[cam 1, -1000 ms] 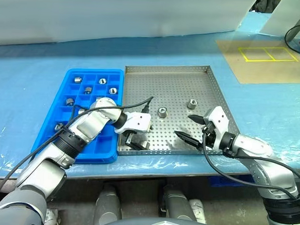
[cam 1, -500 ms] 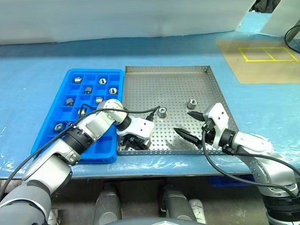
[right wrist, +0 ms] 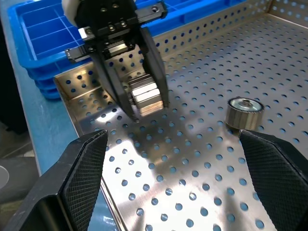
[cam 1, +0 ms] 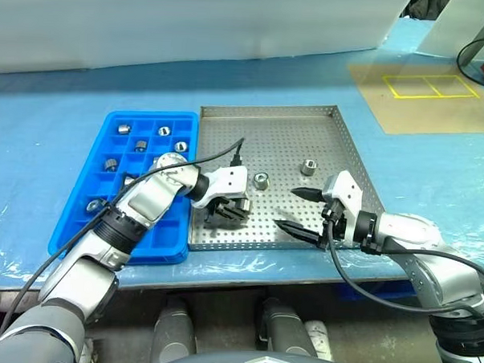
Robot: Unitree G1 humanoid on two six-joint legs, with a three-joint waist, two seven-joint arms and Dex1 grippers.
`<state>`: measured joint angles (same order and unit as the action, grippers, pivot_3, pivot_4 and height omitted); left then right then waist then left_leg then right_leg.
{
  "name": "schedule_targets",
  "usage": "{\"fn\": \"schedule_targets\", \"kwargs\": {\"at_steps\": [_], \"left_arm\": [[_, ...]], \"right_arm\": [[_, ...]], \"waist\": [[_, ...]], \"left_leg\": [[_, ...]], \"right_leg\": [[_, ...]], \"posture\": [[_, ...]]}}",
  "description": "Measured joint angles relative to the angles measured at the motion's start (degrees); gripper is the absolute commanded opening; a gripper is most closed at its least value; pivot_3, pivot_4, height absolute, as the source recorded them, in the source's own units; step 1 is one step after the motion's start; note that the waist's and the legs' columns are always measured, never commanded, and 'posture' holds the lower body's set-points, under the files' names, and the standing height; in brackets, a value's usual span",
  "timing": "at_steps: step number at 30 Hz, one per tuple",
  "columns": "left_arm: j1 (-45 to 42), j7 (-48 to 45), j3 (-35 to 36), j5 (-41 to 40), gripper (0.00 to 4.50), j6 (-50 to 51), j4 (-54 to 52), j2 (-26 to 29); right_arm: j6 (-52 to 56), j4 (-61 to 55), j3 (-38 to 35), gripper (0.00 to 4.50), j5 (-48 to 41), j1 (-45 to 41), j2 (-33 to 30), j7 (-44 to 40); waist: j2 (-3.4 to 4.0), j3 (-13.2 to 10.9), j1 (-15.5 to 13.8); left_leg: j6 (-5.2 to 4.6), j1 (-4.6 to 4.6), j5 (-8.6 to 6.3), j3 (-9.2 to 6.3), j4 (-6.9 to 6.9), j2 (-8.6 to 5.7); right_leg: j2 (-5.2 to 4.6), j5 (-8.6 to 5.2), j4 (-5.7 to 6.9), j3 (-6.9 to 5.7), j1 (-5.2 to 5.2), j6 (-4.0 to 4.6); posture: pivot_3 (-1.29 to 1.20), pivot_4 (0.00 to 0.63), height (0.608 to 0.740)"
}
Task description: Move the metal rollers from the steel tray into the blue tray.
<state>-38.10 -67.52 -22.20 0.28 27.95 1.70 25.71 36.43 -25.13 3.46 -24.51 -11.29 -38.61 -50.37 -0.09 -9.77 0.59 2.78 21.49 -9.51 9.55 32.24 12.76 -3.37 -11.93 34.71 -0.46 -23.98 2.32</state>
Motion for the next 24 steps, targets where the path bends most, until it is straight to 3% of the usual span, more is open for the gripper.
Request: {"fn": "schedule_targets", "kwargs": {"at_steps": [6, 12, 16, 24], "left_arm": [[3.0, 11.8, 8.0, -2.1, 1.30, 12.8, -9.7, -2.0], [8.8, 28.1, 17.7, -3.0, 1.30, 22.7, -22.2, -9.0], [15.6, 39.1, 22.2, -2.0, 1.30, 26.0, -30.9, -13.7], [28.0, 49.7, 26.0, -1.3, 1.30, 29.9, -43.9, -16.4]], "right_arm": [[-2.9, 5.9, 3.3, 4.50, 1.7, -4.2, 0.8, -2.5], [-6.2, 12.3, 6.9, 4.50, 3.0, -8.7, 2.7, -6.3], [-9.2, 17.9, 8.9, 4.50, 4.3, -12.7, 4.4, -9.2], [-14.1, 27.0, 12.4, 4.50, 6.7, -18.7, 9.6, -13.8]], "waist": [[-0.01, 0.0, -1.1], [-0.02, 0.0, -2.3], [-0.05, 0.0, -3.3], [-0.10, -0.1, -6.3]], "left_leg": [[-0.02, 0.10, -0.01, -0.01, -0.01, -0.01], [-0.03, 0.26, -0.01, -0.05, -0.01, 0.03], [-0.04, 0.31, -0.01, -0.11, 0.00, 0.06], [-0.04, 0.55, -0.01, -0.31, 0.01, 0.07]], "right_leg": [[-0.02, 0.00, -0.06, -0.02, -0.04, 0.00], [-0.03, -0.01, -0.06, -0.14, -0.14, 0.02], [-0.03, -0.01, -0.06, -0.24, -0.16, 0.03], [-0.08, -0.05, -0.11, -0.51, -0.25, 0.08]], "posture": [[-0.09, 0.150, 0.740], [0.04, 0.150, 0.740], [0.13, 0.150, 0.740], [0.28, 0.150, 0.740]]}}
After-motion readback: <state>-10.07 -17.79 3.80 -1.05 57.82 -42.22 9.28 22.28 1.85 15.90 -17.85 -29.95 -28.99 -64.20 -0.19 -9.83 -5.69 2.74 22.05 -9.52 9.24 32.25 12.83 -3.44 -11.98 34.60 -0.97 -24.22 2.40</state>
